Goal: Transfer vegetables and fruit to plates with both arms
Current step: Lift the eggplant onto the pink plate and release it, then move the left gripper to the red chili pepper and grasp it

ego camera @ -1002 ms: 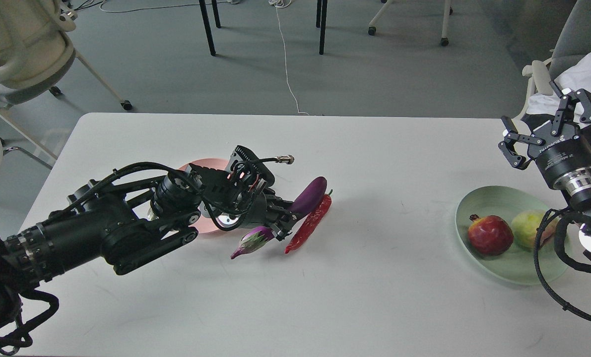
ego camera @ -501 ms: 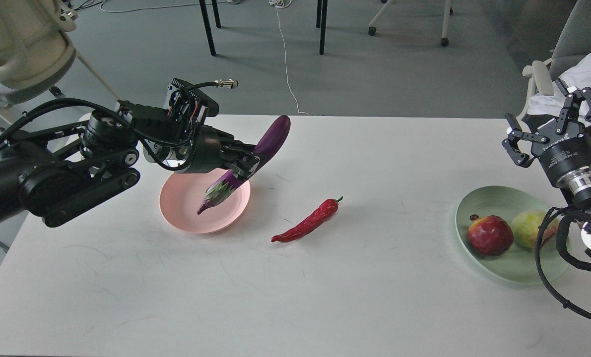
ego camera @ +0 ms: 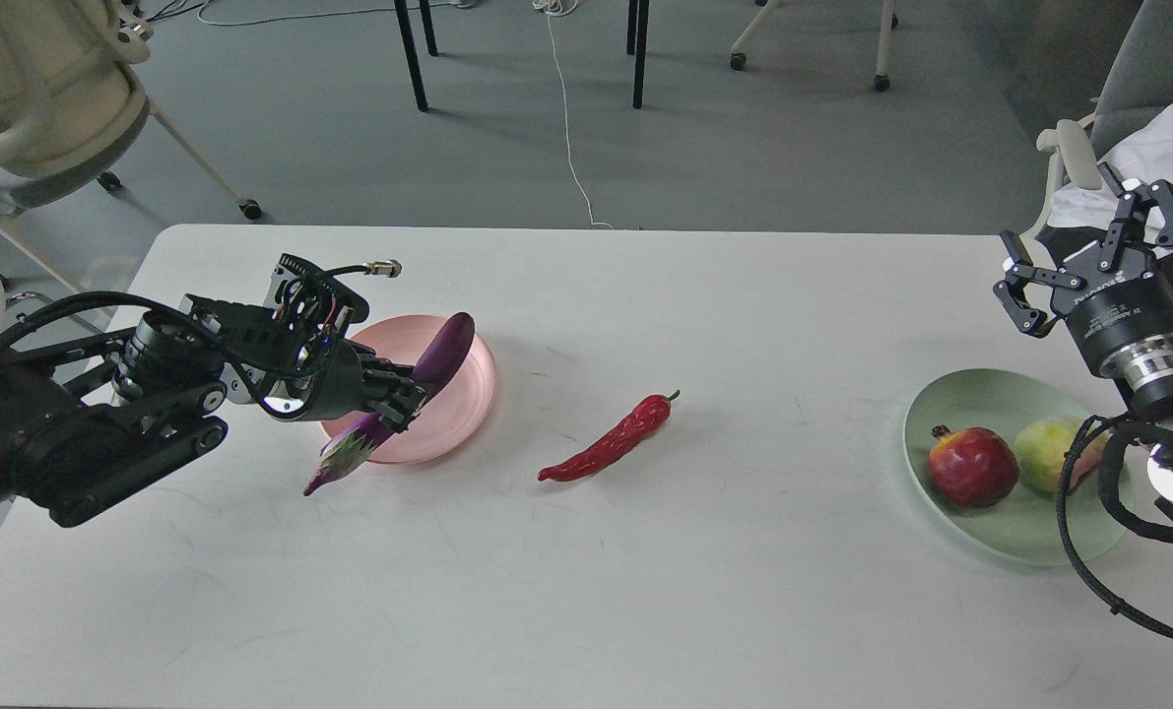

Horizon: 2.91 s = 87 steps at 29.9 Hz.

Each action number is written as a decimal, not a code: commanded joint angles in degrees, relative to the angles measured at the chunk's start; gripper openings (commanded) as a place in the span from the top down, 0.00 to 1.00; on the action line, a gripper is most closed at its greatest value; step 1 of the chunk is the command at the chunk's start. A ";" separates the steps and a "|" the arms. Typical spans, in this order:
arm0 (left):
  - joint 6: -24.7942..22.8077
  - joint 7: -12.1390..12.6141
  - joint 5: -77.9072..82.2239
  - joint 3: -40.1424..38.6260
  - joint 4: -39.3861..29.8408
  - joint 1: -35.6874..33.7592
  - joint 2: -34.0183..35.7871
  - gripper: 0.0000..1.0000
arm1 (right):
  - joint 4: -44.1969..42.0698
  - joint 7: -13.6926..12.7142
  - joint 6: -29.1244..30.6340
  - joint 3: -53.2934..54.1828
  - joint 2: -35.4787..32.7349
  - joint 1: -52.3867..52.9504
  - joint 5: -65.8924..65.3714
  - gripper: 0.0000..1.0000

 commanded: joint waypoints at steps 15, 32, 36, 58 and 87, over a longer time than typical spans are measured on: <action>2.59 0.85 -0.26 -0.14 2.32 -0.39 -1.12 0.39 | 0.32 0.00 0.09 0.35 0.36 0.09 0.01 0.01; 2.95 1.20 -2.81 -0.32 1.00 -11.45 -7.78 0.28 | -0.47 0.00 8.75 3.94 -0.60 -3.42 0.10 0.01; 1.89 1.29 -2.55 -0.31 1.53 -11.64 -13.15 0.28 | -1.70 0.00 8.75 7.55 -1.04 -4.74 0.27 0.01; 2.51 3.31 -1.23 10.84 14.80 -10.49 -32.06 0.28 | -5.31 0.00 8.75 9.75 -0.96 -6.94 1.68 0.01; 2.33 3.40 -0.43 13.48 15.33 -8.65 -31.62 0.88 | -6.18 0.00 8.75 10.54 -0.78 -6.94 1.68 0.01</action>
